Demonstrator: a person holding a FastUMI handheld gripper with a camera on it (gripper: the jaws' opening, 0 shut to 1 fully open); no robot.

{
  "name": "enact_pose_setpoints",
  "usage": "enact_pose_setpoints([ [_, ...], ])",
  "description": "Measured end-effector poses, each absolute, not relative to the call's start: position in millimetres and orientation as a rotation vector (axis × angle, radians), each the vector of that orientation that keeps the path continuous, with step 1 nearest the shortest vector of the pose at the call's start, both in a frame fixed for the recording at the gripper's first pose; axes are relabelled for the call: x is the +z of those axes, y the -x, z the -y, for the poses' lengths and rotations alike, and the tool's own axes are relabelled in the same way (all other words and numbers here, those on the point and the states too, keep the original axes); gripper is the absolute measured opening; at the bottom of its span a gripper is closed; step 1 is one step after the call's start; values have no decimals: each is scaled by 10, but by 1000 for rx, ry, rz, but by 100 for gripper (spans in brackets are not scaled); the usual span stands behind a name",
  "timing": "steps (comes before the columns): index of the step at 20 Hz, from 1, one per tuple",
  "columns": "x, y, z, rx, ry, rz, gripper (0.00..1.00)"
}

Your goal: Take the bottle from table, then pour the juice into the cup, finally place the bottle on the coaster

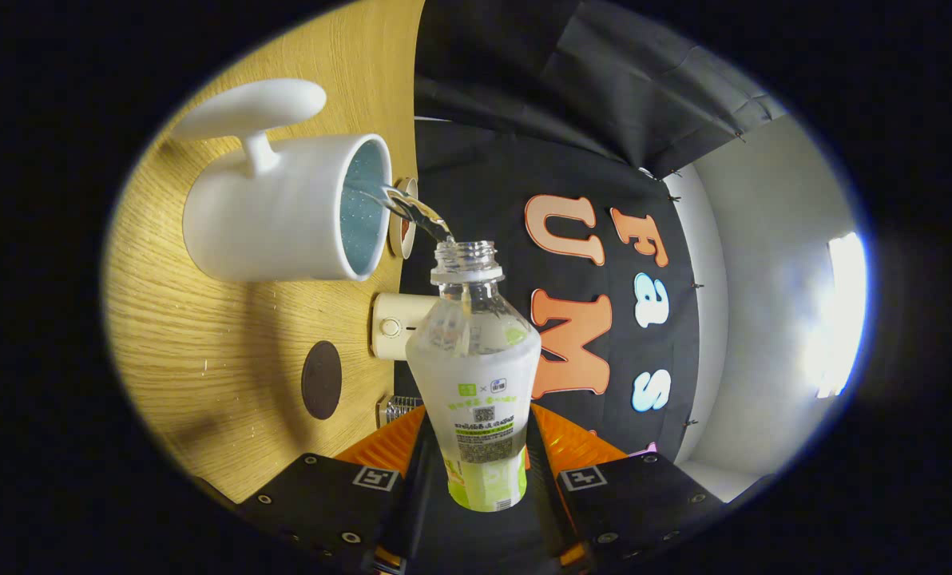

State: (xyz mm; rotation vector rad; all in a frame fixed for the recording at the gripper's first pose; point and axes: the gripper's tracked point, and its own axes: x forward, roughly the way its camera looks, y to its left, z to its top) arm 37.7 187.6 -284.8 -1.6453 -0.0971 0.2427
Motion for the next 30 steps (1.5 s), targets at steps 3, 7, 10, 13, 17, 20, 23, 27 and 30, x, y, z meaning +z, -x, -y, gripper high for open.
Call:
enact_pose_setpoints([
  [3,-2829,-414,-1877,236,1653,107,59],
  [7,-2799,-428,-1885,232,1665,116,59],
  [10,-2771,-442,-1895,231,1675,127,59],
  [13,-2761,-449,-1904,227,1679,131,59],
  [17,-2732,-465,-1908,220,1688,144,59],
  [20,-2712,-468,-1913,219,1696,150,59],
  [23,-2693,-472,-1922,217,1705,156,59],
  [27,-2680,-462,-1928,215,1714,160,59],
  [30,-2658,-465,-1944,217,1726,169,59],
])
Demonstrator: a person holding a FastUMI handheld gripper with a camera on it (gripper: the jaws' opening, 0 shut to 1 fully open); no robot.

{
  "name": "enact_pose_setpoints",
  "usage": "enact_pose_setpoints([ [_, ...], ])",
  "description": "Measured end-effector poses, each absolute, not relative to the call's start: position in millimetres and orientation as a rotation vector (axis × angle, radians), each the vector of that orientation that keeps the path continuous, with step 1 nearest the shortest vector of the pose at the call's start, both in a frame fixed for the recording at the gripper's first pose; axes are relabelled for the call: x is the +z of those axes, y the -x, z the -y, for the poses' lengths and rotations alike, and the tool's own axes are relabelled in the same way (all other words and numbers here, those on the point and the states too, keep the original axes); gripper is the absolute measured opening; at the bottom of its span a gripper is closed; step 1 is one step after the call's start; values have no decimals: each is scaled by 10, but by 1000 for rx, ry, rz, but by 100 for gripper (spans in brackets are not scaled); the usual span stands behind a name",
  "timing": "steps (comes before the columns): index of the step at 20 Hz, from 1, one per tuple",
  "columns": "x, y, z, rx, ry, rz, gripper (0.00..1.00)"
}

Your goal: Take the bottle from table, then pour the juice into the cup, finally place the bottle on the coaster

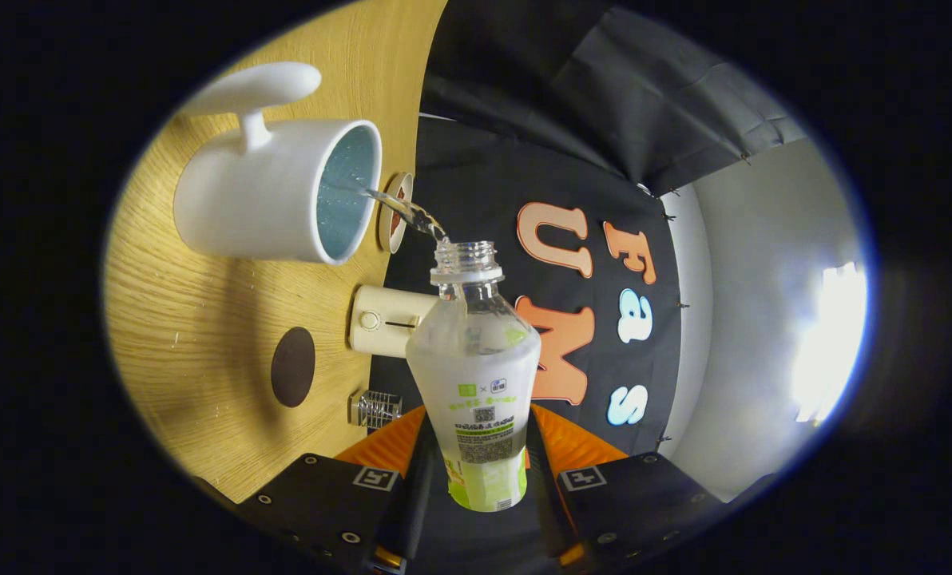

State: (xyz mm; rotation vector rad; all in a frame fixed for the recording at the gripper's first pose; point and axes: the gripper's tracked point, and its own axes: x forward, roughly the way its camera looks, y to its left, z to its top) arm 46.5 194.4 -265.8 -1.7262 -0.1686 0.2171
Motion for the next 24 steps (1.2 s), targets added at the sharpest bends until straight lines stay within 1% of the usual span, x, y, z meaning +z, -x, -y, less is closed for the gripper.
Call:
enact_pose_setpoints([
  [18,-2521,-482,-2014,210,1817,220,59],
  [24,-2489,-462,-2074,242,1878,256,59],
])
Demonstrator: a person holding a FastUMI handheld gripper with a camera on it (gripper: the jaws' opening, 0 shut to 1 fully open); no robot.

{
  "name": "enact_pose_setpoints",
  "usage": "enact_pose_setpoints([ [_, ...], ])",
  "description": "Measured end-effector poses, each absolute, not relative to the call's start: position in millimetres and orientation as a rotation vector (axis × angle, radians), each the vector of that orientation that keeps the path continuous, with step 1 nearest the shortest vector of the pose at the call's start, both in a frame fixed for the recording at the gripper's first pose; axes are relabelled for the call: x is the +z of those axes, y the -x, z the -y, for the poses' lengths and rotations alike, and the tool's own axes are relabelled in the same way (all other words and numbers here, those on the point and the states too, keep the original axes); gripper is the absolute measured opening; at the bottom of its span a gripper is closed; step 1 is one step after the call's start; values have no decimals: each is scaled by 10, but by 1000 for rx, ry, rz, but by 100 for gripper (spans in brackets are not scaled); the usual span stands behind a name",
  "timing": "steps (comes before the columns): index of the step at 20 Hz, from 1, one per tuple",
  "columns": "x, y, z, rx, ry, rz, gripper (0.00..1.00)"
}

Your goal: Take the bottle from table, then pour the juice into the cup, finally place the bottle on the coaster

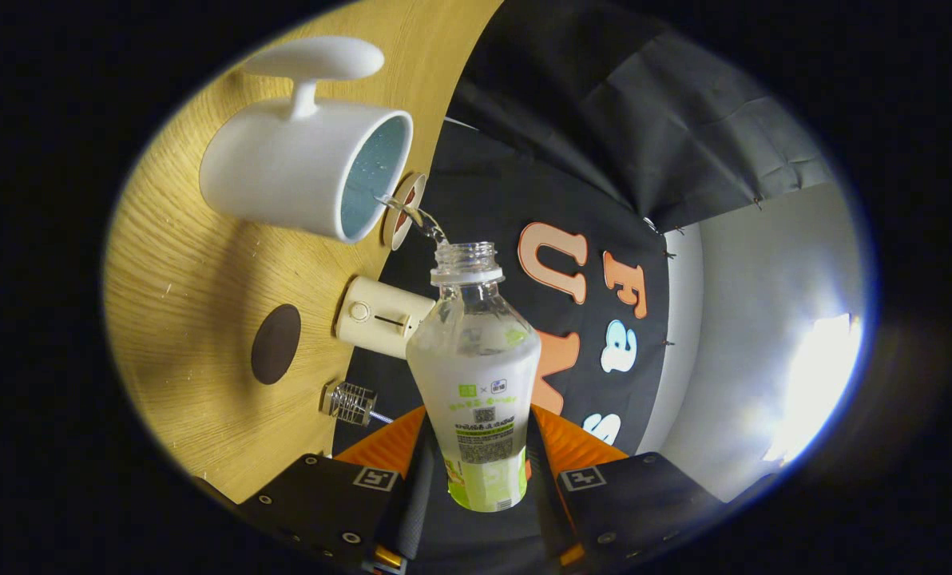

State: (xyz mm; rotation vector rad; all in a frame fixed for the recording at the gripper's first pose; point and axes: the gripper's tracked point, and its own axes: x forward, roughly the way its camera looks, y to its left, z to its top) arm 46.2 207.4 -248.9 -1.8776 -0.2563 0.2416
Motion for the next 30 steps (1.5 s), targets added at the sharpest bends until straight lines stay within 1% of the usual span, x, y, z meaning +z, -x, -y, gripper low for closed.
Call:
enact_pose_setpoints([
  [30,-2212,-602,-2298,221,1995,415,59],
])
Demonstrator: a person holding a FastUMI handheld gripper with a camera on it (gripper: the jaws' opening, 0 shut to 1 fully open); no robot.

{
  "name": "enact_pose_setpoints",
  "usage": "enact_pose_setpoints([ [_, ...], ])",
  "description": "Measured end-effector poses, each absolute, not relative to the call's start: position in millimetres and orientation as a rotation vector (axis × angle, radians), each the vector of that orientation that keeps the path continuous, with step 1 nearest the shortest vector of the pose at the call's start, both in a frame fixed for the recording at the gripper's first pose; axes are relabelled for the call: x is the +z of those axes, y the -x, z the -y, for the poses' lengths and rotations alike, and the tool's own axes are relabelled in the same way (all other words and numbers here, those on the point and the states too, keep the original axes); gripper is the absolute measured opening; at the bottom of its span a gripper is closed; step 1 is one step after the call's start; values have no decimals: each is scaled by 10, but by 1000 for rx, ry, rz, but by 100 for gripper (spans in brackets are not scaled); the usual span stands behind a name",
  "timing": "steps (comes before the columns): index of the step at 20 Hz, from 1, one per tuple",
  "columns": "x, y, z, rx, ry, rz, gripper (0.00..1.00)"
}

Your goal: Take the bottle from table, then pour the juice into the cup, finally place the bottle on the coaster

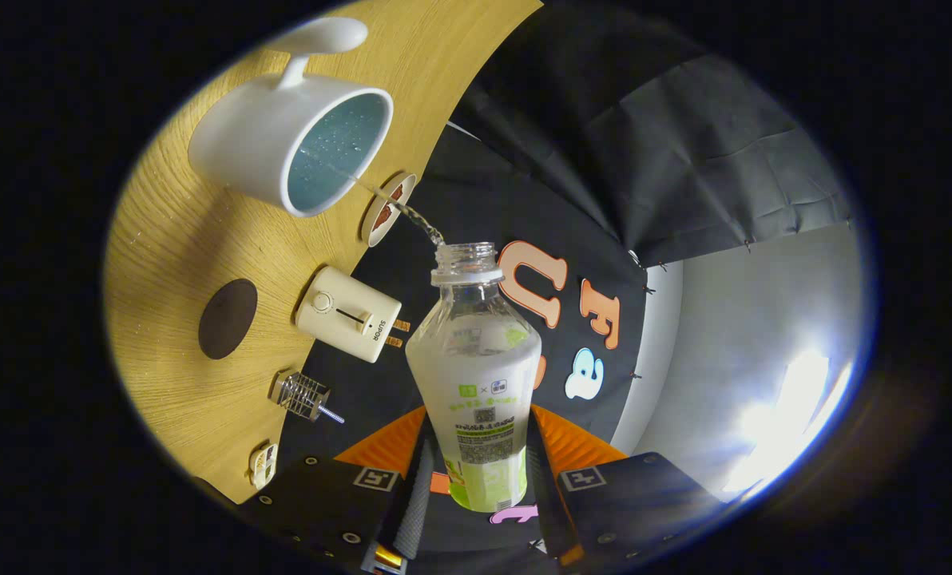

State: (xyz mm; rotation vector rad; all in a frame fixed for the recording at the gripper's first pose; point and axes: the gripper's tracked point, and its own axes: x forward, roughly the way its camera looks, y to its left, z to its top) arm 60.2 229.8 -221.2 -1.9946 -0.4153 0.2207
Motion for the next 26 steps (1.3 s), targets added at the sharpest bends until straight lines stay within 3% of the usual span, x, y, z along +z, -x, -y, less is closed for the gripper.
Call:
enact_pose_setpoints([
  [18,-2333,-517,-2387,267,1994,420,58],
  [26,-2679,-508,-2231,333,1873,253,59],
])
